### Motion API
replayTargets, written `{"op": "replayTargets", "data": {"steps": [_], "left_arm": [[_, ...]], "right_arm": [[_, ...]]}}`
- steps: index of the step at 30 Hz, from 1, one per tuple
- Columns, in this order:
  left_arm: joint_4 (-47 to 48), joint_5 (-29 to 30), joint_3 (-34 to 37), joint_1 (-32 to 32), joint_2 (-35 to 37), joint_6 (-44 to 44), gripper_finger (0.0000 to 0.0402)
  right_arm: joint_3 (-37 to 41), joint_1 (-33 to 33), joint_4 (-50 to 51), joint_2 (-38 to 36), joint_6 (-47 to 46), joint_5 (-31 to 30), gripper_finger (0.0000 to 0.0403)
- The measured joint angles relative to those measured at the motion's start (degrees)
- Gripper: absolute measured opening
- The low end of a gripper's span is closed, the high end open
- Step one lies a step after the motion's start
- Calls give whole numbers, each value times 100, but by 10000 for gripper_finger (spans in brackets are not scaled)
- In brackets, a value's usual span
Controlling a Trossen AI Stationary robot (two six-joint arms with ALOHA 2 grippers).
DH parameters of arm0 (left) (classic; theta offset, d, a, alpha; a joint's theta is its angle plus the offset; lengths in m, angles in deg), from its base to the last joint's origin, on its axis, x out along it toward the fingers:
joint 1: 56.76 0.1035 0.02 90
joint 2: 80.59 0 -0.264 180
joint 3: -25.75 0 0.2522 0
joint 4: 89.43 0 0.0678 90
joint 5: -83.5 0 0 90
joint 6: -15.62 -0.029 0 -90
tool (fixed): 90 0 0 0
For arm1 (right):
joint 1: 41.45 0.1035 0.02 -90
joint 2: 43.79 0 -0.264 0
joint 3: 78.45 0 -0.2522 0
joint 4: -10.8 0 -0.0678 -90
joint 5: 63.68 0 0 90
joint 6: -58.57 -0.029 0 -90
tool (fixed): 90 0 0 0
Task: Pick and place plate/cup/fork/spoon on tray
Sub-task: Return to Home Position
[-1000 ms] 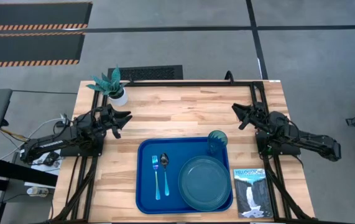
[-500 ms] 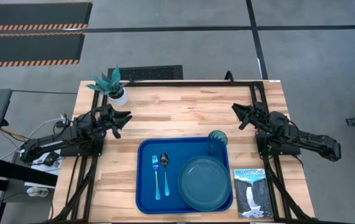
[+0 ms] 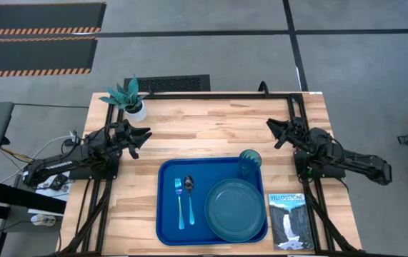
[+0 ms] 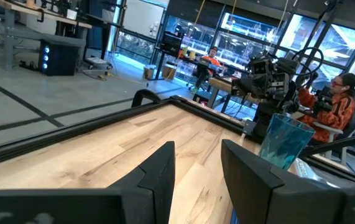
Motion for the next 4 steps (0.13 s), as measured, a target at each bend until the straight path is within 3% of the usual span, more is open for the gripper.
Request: {"op": "replayTargets", "data": {"steps": [4], "left_arm": [[0,0,0,0,-1,0,119]], "right_arm": [[0,0,0,0,0,-1,123]]}}
